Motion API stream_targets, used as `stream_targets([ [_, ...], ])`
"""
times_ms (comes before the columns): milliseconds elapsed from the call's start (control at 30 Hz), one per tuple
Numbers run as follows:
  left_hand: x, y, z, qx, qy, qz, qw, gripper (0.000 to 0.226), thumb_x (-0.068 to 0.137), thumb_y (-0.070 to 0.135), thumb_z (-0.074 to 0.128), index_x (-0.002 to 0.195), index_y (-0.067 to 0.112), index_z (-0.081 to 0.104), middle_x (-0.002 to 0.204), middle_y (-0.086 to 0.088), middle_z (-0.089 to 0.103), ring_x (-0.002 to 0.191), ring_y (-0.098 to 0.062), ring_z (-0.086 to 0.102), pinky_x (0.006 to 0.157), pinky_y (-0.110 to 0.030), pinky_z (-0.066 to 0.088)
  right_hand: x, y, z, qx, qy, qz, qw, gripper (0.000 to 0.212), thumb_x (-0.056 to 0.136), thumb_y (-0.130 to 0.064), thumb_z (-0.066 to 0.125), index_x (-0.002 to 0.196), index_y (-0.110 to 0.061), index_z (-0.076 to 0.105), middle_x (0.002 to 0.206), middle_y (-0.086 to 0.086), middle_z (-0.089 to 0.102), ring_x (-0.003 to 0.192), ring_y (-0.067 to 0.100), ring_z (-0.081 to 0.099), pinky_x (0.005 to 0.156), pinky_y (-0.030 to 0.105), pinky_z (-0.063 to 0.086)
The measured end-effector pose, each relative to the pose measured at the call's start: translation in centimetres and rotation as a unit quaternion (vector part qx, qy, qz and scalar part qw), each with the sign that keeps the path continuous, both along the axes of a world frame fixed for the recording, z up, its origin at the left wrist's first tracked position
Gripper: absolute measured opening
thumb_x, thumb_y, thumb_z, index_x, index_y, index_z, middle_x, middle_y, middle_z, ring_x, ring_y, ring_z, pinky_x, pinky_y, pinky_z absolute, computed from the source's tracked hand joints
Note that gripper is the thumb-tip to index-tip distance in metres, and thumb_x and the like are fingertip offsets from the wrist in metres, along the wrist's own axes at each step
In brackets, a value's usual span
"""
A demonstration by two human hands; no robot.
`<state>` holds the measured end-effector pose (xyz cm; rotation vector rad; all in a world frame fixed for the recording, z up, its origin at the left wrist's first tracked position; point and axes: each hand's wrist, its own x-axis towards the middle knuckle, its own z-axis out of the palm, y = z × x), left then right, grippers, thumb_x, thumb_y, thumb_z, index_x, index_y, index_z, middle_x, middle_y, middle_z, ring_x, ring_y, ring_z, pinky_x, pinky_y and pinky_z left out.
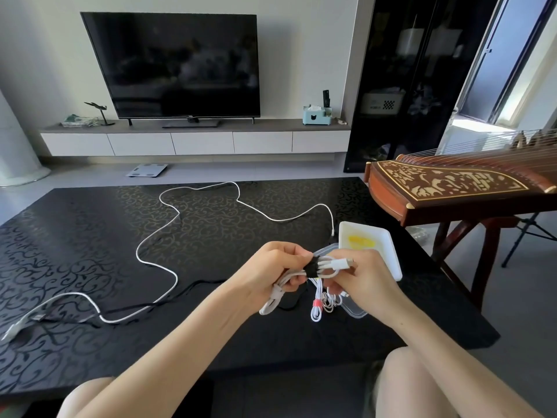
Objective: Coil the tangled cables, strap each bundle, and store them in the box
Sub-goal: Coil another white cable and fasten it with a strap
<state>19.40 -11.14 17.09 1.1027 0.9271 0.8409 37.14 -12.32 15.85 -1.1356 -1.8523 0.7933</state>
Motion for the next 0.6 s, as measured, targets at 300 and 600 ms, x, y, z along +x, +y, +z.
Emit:
stream_targets([
  [300, -0.5, -0.5, 0.2, 0.024, 0.134, -0.048, 0.989, 0.030, 0.085, -0.007, 0.058, 0.058, 0.006, 0.058, 0.051, -0.009, 0.053, 0.048, -0.020, 0.050, 0.041, -0.021, 0.029, 0.6, -0.1, 1.4, -0.087, 0.004, 0.085, 0.993, 0.025, 0.079, 0.006, 0.068, 0.084, -0.017, 0.076, 0.082, 0.003, 0.075, 0.078, 0.013, 0.072, 0.071, 0.018, 0.053],
  [600, 0.2, 0.4, -1.4, 0.012, 0.207, -0.023, 0.978, 0.018, 0.090, -0.001, 0.056, 0.082, 0.009, 0.043, 0.058, -0.015, 0.057, 0.059, -0.026, 0.048, 0.042, -0.024, 0.028, -0.5, -1.6, -0.4, -0.071, -0.097, 0.013, 0.993, 0.039, 0.071, -0.027, 0.080, 0.107, -0.024, 0.066, 0.084, -0.009, 0.072, 0.080, 0.001, 0.068, 0.078, 0.022, 0.055],
])
